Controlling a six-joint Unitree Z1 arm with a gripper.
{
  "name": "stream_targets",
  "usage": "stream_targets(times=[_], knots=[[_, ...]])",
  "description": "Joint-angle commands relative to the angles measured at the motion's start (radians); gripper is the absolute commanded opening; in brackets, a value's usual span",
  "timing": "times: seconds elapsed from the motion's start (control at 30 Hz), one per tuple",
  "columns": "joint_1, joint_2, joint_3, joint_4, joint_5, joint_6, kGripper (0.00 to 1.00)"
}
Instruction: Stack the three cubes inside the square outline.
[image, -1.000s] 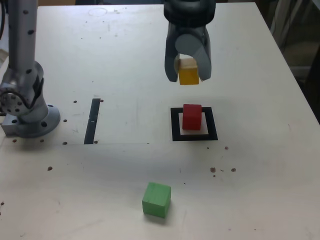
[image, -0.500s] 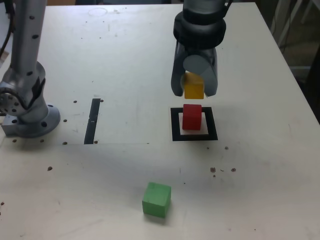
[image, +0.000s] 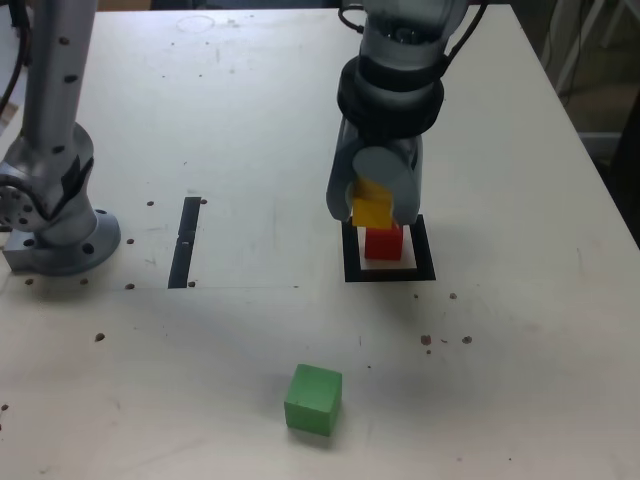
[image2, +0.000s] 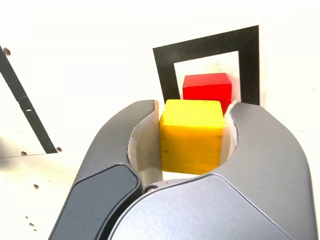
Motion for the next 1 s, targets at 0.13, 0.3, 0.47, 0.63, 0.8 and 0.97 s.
stream_targets(times=[0.13,0.3,0.47,0.63,0.8,0.97], knots=[[-0.001,0.020,-0.008,-0.023,-0.002,-0.001,0.35],[0.002,0.024,-0.011,-0.031,-0.004,-0.001,0.35],[0.010,0.026,-0.012,-0.031,-0.008,0.004,0.36],[0.022,0.028,-0.003,-0.031,-0.013,0.014,0.39],[0.028,0.028,-0.003,-0.031,-0.016,0.020,0.49],[0.028,0.028,-0.006,-0.031,-0.025,0.027,0.65]])
